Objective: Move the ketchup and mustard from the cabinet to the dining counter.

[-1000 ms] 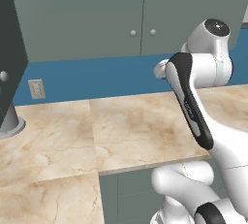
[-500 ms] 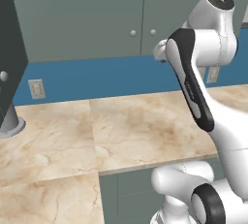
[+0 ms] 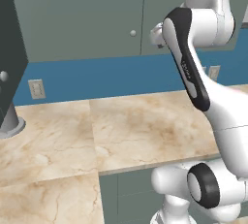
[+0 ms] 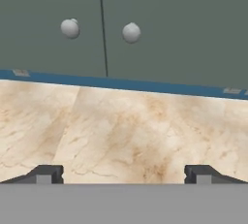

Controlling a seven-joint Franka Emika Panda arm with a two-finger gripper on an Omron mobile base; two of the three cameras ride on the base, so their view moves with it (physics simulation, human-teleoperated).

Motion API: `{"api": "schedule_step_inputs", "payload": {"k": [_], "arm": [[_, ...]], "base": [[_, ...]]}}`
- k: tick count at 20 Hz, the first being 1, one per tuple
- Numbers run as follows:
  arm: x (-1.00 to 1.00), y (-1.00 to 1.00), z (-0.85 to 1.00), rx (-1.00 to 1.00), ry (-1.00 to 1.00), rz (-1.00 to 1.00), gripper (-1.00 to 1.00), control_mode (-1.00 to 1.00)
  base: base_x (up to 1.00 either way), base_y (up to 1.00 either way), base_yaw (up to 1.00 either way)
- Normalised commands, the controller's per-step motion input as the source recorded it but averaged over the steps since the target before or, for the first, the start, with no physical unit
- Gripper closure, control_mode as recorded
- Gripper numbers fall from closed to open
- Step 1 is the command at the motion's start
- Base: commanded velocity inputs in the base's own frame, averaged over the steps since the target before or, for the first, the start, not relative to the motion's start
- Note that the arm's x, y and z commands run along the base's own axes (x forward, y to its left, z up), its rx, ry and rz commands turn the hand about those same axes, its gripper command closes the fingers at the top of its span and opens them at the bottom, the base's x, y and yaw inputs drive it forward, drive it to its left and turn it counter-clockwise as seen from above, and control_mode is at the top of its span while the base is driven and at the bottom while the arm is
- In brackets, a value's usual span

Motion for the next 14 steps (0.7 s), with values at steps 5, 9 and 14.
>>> {"api": "schedule_step_inputs", "payload": {"k": [5, 9, 14], "arm": [[0.45, 0.01, 0.16, 0.0, -0.02, 0.0, -1.0, -1.0], [0.48, 0.01, 0.1, 0.0, -0.02, 0.0, -1.0, -1.0], [0.38, 0.0, 0.01, 0.0, 0.0, 0.0, -1.0, -1.0]], "base": [[0.0, 0.0, 0.0], [0.0, 0.0, 0.0], [0.0, 0.0, 0.0]]}}
